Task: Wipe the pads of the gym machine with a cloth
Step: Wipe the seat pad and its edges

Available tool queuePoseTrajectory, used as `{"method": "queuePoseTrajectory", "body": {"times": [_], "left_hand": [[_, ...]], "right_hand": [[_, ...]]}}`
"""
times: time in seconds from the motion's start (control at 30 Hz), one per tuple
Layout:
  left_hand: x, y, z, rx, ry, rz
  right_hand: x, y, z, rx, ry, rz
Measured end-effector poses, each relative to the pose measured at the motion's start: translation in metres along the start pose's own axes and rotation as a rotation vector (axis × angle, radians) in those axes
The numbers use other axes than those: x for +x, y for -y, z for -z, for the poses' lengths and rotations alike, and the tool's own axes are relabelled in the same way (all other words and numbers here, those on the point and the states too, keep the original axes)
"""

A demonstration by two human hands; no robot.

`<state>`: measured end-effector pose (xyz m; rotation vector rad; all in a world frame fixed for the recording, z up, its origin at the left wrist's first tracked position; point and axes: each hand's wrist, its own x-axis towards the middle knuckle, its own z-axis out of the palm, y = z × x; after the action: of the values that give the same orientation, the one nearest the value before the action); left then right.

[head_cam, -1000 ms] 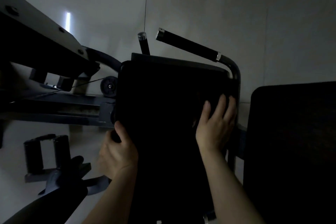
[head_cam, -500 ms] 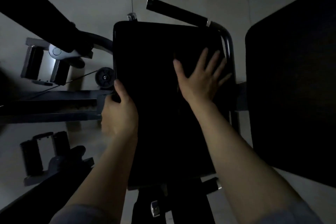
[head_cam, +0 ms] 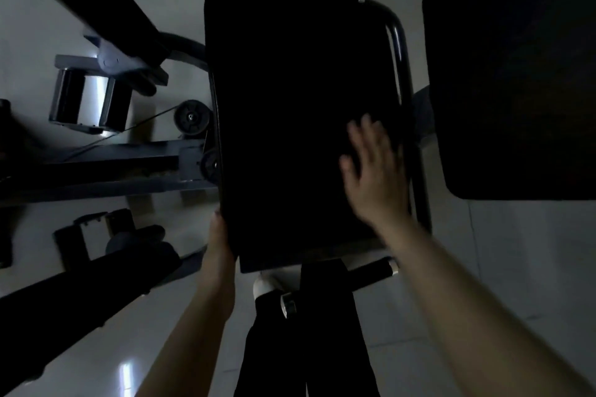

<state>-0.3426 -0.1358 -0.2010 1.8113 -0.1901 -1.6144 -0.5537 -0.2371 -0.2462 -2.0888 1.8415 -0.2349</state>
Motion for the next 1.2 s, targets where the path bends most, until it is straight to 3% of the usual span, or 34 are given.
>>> {"method": "queuePoseTrajectory", "body": {"times": [0.1, 0.2, 0.3, 0.4, 0.5, 0.57, 0.7, 0.93, 1.03, 1.2], "left_hand": [[0.005, 0.009, 0.007, 0.013, -0.009, 0.013], [-0.003, 0.026, 0.018, -0.034, -0.109, 0.050], [-0.028, 0.053, 0.028, -0.084, -0.134, 0.254], [-0.055, 0.075, 0.028, -0.027, 0.032, 0.330], [-0.059, 0.088, 0.020, -0.062, 0.089, 0.402], [-0.058, 0.091, 0.013, -0.241, 0.081, 0.489], [-0.064, 0.094, 0.004, -0.394, 0.067, 0.499], [-0.053, 0.099, 0.002, -0.165, 0.066, 0.345], [-0.047, 0.103, -0.007, -0.034, 0.058, 0.291], [-0.048, 0.108, -0.020, -0.098, -0.053, 0.280]], "right_hand": [[0.002, -0.020, -0.001, 0.085, -0.100, -0.196], [-0.055, 0.002, -0.018, 0.116, -0.236, -0.354], [-0.122, 0.020, -0.027, 0.192, -0.215, -0.243], [-0.176, 0.036, -0.025, 0.302, -0.078, -0.085], [-0.207, 0.051, -0.041, 0.132, 0.243, 0.195], [-0.210, 0.064, -0.057, -0.008, 0.349, 0.244], [-0.190, 0.067, -0.072, -0.098, 0.340, 0.297], [-0.167, -0.021, -0.059, -0.186, 0.247, 0.554], [-0.162, -0.025, -0.054, -0.171, 0.253, 0.531], [-0.183, 0.033, -0.059, -0.137, 0.378, 0.329]]}}
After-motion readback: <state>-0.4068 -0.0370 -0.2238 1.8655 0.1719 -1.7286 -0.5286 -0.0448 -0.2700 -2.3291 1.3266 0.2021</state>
